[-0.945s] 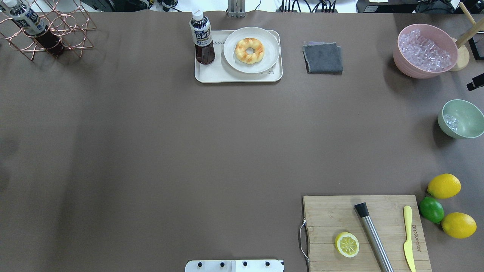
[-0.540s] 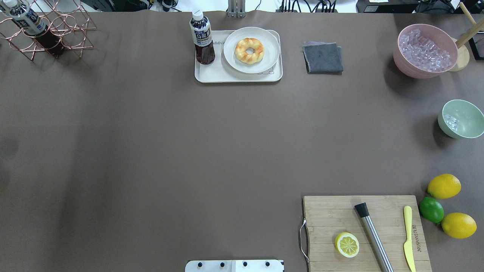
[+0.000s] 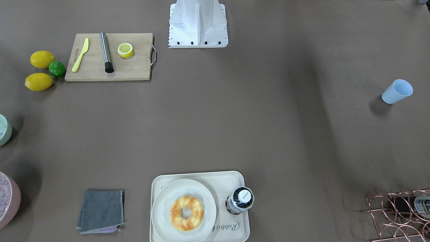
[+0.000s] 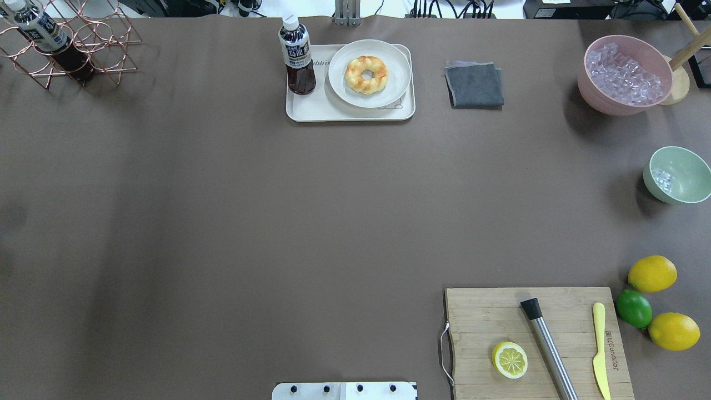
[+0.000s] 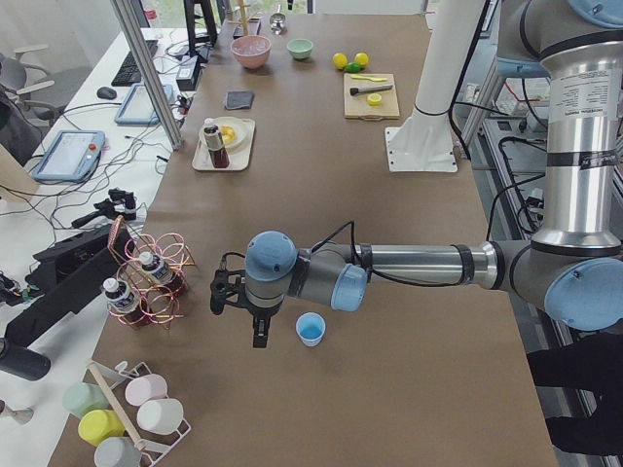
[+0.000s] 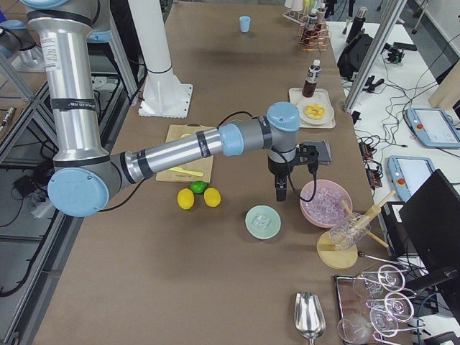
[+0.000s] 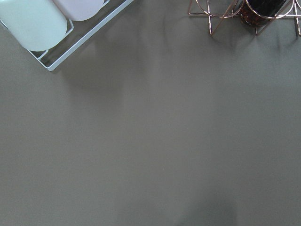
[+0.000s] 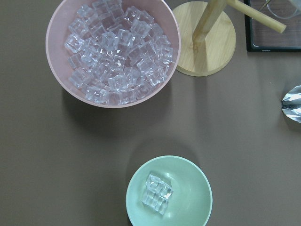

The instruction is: Pour ice into bowl

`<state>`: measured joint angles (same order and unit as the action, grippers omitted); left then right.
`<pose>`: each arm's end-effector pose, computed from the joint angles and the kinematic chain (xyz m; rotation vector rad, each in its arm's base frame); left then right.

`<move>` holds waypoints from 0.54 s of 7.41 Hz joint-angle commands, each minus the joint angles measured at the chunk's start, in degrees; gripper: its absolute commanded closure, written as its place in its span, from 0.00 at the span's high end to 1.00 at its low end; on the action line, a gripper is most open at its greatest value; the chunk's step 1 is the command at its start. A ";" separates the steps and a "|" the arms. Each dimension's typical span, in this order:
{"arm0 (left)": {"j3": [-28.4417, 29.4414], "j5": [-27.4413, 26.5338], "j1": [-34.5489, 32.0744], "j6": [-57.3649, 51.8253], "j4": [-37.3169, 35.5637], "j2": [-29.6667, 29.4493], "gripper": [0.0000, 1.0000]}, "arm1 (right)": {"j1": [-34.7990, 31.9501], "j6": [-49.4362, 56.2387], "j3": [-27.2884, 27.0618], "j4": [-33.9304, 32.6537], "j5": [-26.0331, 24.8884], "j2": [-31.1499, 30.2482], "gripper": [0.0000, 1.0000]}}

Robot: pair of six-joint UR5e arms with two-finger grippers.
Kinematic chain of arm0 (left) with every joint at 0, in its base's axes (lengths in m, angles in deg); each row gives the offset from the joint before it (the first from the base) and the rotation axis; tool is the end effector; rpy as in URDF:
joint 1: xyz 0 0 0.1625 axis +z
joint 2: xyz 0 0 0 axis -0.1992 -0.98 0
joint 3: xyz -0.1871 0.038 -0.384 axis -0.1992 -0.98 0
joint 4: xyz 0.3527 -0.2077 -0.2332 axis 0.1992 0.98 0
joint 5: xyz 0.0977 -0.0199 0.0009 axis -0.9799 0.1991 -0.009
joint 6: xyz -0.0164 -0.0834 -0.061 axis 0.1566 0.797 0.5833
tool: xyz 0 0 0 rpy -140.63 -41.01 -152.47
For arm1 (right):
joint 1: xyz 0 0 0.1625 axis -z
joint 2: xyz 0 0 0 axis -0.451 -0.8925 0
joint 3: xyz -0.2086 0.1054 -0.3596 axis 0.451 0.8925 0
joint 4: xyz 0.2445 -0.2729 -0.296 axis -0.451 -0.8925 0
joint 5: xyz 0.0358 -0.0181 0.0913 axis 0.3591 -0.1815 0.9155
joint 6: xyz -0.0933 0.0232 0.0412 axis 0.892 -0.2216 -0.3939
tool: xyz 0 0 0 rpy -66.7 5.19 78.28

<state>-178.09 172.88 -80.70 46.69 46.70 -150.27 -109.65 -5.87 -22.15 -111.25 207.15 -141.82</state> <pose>-0.0772 -0.5390 0.6389 0.1740 0.8355 -0.1149 -0.0055 -0.5863 0.4916 0.1127 -0.7142 0.0675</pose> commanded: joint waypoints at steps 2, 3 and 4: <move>-0.35 0.09 -0.01 0.03 0.09 0.31 0.97 | -0.39 0.30 1.06 0.43 3.13 -2.16 0.99; -0.69 0.18 0.08 0.03 0.09 0.40 0.97 | -0.83 0.73 1.14 0.52 3.32 -2.34 0.99; -1.13 0.18 0.08 0.03 0.09 0.57 0.97 | -1.79 3.00 1.14 0.70 4.10 -3.48 0.99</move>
<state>-178.58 172.99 -80.68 46.72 46.78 -149.96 -110.24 -5.31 -21.11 -110.84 209.94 -143.81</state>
